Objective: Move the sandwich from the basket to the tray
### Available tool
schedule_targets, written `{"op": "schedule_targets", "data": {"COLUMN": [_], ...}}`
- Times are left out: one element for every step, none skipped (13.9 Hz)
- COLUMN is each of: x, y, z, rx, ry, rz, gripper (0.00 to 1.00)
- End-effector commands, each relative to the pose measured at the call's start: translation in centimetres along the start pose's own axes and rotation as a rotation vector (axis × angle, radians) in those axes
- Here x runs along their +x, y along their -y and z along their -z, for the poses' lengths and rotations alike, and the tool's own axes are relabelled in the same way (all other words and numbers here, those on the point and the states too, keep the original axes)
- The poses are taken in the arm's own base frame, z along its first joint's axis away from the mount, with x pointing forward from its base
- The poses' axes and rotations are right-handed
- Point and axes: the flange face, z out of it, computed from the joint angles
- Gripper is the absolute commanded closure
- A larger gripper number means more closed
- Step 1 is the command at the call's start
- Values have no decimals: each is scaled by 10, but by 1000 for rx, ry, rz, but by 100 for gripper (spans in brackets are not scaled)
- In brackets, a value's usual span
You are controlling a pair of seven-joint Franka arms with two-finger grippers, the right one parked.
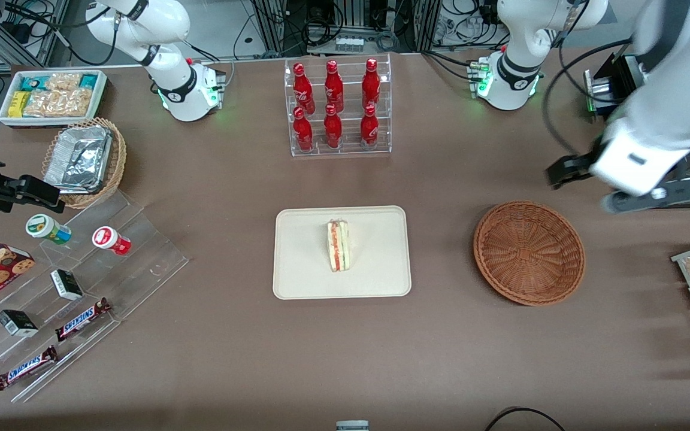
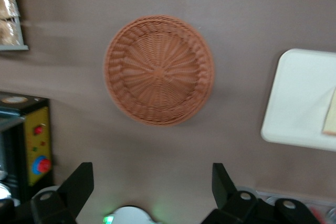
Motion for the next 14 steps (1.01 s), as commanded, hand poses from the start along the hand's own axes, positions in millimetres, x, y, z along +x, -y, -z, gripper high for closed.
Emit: {"op": "schedule_targets", "data": {"x": [-22,-28,-35,-44,-52,-54,-55,-56,-57,-57,-57,-57,-56,-56], "y": [53,64,80,97,104,104,92,79,77,78,78,80,80,80], "z": [5,9,12,10,12,13,15,15,15,15,17,22,23,23], "rx": [-73,-81,-81,-85,-87,-84,-81,-71,-64,-64,-78,-95,-93,-94], "ry": [34,48,53,61,52,50,52,52,53,52,53,44,43,41], "rz": [-53,-77,-94,-96,-89,-88,-86,-85,-88,-87,-90,-88,-88,-89], "gripper": [1,1,1,1,1,1,1,1,1,1,1,1,1,1]}}
